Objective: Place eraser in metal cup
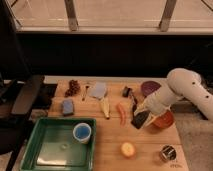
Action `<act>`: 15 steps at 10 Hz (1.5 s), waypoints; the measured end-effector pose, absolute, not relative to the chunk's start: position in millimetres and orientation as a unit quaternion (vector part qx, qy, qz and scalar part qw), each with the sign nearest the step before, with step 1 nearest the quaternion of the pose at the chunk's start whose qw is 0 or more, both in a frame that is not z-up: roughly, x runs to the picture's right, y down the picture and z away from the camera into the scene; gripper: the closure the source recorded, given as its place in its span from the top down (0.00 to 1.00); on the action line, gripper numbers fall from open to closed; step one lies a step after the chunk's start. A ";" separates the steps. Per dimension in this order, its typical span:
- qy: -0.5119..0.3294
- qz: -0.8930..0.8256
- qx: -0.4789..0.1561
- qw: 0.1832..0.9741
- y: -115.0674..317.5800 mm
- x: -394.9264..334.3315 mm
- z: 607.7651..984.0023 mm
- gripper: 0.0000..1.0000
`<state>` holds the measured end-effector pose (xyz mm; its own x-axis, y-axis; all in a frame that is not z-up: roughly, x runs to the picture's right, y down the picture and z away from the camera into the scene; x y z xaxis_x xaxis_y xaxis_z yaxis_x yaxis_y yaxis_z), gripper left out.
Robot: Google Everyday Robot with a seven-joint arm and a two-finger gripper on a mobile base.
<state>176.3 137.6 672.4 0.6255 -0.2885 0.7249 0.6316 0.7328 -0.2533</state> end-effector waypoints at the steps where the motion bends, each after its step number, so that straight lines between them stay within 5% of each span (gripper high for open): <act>1: -0.341 -0.266 -0.251 0.866 137.9 176.5 672.6 0.00; 15: -0.214 -0.120 -0.301 0.922 250.5 306.0 638.8 0.00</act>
<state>306.0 250.5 638.8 0.8793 -0.0923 0.4672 0.3501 0.7903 -0.5028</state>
